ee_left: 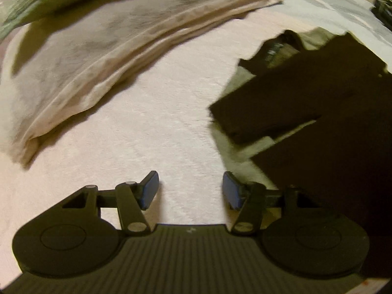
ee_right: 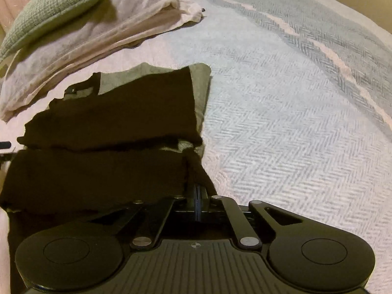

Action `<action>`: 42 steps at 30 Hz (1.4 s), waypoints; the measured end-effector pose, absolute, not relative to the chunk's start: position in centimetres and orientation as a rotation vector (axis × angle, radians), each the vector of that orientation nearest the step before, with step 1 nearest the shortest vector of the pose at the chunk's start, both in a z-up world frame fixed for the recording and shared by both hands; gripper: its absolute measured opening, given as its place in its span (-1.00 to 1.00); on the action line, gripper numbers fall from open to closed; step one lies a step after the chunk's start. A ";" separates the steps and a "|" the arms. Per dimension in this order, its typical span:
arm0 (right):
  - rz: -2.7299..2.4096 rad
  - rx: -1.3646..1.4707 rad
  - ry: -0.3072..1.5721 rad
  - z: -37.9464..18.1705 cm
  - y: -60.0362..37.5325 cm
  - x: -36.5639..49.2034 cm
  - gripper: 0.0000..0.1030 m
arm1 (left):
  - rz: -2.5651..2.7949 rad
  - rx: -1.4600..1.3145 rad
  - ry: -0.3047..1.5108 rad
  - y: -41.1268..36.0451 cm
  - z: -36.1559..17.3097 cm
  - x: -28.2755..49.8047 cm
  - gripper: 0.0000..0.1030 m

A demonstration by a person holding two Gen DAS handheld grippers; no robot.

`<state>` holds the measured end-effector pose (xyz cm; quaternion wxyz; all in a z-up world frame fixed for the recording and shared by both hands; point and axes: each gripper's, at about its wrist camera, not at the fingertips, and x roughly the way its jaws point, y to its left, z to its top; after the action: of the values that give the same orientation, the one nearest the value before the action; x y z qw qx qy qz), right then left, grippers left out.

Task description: Fold large clothes

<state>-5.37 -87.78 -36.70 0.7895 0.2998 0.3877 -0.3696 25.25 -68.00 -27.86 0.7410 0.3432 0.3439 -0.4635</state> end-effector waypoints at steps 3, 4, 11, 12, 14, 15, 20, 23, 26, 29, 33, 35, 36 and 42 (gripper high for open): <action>-0.779 0.650 0.831 -36.2 -87.3 -5.4 -1.00 | -1.002 0.725 0.782 -66.9 -26.6 24.7 -0.03; -0.773 0.649 0.832 -35.9 -86.9 -5.6 -1.00 | -0.998 0.716 0.786 -66.5 -26.0 24.1 -0.03; -0.688 0.670 0.863 -34.3 -83.7 -8.1 -0.19 | -0.982 0.594 0.875 -62.9 -23.1 14.2 0.10; -0.661 0.659 0.886 -34.0 -83.1 -8.8 -0.18 | -0.991 0.590 0.887 -62.3 -23.1 11.8 0.11; -0.599 0.609 0.928 -33.5 -81.8 -9.6 -0.14 | -0.997 0.594 0.901 -61.2 -23.4 7.3 0.18; -0.557 0.572 0.949 -33.1 -81.0 -10.1 -0.13 | -1.004 0.599 0.909 -60.7 -23.6 5.0 0.24; -0.316 0.319 1.040 -31.4 -74.9 -12.6 -0.07 | -1.107 0.666 0.912 -58.2 -24.8 -7.2 0.43; -0.184 0.118 1.084 -30.9 -70.1 -14.0 -0.03 | -1.218 0.753 0.859 -56.8 -25.7 -13.5 0.47; -0.071 -0.049 1.114 -31.1 -65.7 -15.5 -0.01 | -1.321 0.815 0.834 -55.1 -26.7 -18.2 0.47; -0.019 -0.161 1.134 -31.9 -62.5 -16.6 0.00 | -1.390 0.929 0.764 -53.5 -28.3 -22.2 0.47; 0.018 -0.305 1.148 -33.6 -60.1 -17.8 0.00 | -1.357 1.127 0.586 -52.4 -31.1 -25.6 0.45; 0.038 -0.385 1.151 -34.6 -59.5 -18.8 0.00 | -1.336 1.211 0.499 -52.1 -32.1 -26.6 0.47; 0.049 -0.427 1.152 -35.1 -59.2 -19.3 0.01 | -1.321 1.246 0.460 -51.8 -32.5 -27.0 0.47; 0.103 -0.723 1.080 -38.5 -57.9 -23.1 0.06 | -1.239 1.365 0.315 -50.6 -34.3 -27.2 0.43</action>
<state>-23.14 -57.95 -38.47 0.7951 -0.3363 0.5024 0.0480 -27.21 -50.57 -34.27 0.5939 0.5872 0.1356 -0.5330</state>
